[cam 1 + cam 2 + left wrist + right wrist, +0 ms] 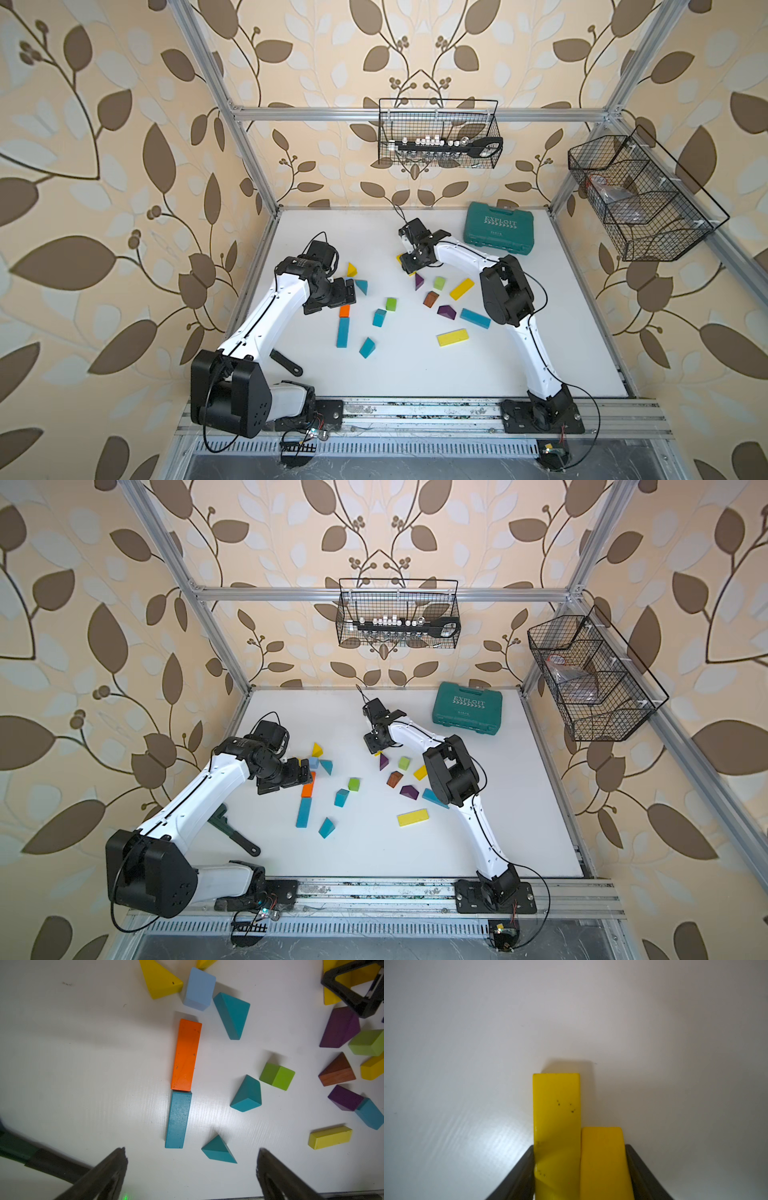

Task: Assemble a small pinwheel with building blocks
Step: Move the building block to the center of the board.

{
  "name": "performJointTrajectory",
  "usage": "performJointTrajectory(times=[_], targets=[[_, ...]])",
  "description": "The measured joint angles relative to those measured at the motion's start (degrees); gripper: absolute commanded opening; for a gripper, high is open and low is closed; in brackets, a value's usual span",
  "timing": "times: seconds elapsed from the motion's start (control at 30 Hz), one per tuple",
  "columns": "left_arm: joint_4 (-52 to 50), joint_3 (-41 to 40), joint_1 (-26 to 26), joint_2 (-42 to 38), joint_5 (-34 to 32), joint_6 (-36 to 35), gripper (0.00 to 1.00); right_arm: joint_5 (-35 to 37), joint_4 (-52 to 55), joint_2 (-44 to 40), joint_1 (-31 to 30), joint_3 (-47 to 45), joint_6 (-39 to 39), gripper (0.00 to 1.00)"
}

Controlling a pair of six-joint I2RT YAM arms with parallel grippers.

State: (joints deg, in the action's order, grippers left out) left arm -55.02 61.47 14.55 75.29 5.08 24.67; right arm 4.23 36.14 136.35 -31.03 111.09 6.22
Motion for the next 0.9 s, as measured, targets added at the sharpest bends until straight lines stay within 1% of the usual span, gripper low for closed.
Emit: performJointTrajectory(times=[0.1, 0.13, 0.17, 0.23, 0.27, 0.33, 0.37, 0.47, 0.53, 0.7, 0.8, 0.9], targets=[[0.3, 0.9, 2.8, 2.0, 0.2, 1.2, 0.99, 1.3, -0.8, -3.4, 2.2, -5.5, 0.5, 0.49], [0.2, 1.8, 4.7, 3.4, -0.1, 1.4, 0.99, 1.6, -1.1, -4.5, 2.8, -7.3, 0.7, 0.52], [0.2, 3.0, 6.8, 5.1, -0.3, 1.6, 0.99, 1.7, -1.3, -5.6, 3.5, -9.0, 1.0, 0.58], [0.2, 5.9, 10.7, 9.0, -0.4, 2.0, 0.99, 1.8, -1.5, -7.5, 4.3, -11.7, 1.5, 0.61], [0.3, 7.6, 12.6, 11.5, -0.4, 2.2, 0.99, 1.8, -1.5, -8.3, 4.7, -13.0, 1.7, 0.65], [0.8, 10.4, 15.4, 15.7, -0.5, 2.4, 0.99, 1.6, -1.1, -9.7, 5.4, -14.8, 2.3, 0.75], [0.9, 11.6, 16.6, 17.7, -0.5, 2.5, 0.99, 1.4, -0.5, -10.4, 5.8, -15.3, 2.5, 0.80], [1.0, 14.2, 18.9, 22.8, -0.5, 2.7, 0.99, 0.9, 1.0, -12.7, 6.6, -15.5, 3.1, 0.90], [0.9, 16.1, 19.3, 26.0, -0.5, 2.8, 0.98, 0.9, 1.4, -15.7, 7.0, -16.1, 3.3, 0.96], [0.0, 21.8, 20.3, 33.7, -1.8, 3.1, 0.92, -0.2, 1.2, -26.1, 8.6, -20.2, 3.4, 0.99], [-0.2, 24.0, 20.5, 37.1, -2.5, 4.0, 0.87, -1.3, 0.4, -31.9, 10.2, -24.9, 3.5, 1.00], [-0.7, 25.3, 20.5, 39.5, -3.1, 4.9, 0.76, -2.7, -0.4, -36.6, 11.9, -31.1, 3.7, 1.00]])
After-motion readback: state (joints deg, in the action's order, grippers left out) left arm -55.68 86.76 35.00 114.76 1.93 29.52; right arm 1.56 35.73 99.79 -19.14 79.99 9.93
